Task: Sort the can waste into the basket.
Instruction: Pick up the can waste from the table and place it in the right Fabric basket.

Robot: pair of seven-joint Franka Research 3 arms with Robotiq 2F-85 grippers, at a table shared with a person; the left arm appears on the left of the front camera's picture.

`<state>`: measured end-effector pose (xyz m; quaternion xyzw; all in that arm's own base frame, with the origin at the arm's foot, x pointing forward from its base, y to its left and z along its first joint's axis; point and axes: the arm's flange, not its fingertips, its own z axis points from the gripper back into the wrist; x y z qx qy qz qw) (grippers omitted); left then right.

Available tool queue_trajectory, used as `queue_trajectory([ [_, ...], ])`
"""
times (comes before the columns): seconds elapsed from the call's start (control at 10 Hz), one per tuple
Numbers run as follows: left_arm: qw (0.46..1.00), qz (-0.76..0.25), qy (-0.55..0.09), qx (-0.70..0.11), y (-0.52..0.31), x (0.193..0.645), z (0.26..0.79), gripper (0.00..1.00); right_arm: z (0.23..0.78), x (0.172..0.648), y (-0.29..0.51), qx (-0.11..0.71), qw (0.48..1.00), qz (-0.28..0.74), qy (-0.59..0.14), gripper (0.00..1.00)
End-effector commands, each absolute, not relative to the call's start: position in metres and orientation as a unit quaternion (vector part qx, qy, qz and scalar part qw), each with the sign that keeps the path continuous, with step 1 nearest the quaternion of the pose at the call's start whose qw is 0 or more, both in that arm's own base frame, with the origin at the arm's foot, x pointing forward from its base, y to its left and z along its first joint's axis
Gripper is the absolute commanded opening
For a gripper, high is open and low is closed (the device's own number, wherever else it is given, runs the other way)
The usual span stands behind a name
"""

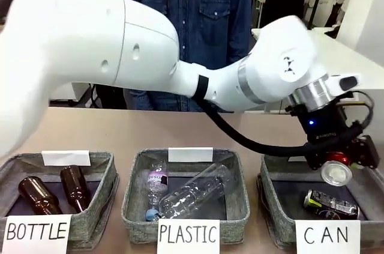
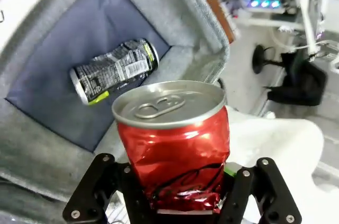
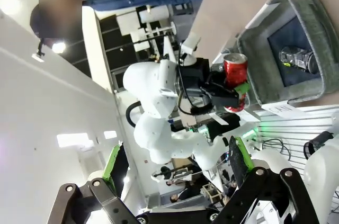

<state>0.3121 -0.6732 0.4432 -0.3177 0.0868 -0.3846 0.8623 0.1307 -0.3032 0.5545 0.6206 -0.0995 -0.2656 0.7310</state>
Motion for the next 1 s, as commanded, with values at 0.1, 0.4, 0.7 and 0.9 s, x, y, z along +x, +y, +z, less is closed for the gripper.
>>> queue_trajectory([
  [0.1,0.868,-0.436,0.022,-0.237,-0.680,0.291,0.452,0.00,0.556,0.122,-0.302,0.622,0.727,-0.272,-0.102,1.00],
  [0.4,0.866,-0.457,0.020,-0.204,-0.671,0.290,0.457,0.00,0.556,0.122,-0.302,0.622,0.727,-0.272,-0.102,1.00],
  [0.7,0.868,-0.450,0.014,-0.208,-0.666,0.293,0.459,0.00,0.556,0.122,-0.302,0.622,0.727,-0.272,-0.102,1.00],
  [0.9,0.870,-0.444,0.015,-0.212,-0.667,0.298,0.460,0.57,0.556,0.122,-0.302,0.622,0.727,-0.272,-0.102,1.00],
])
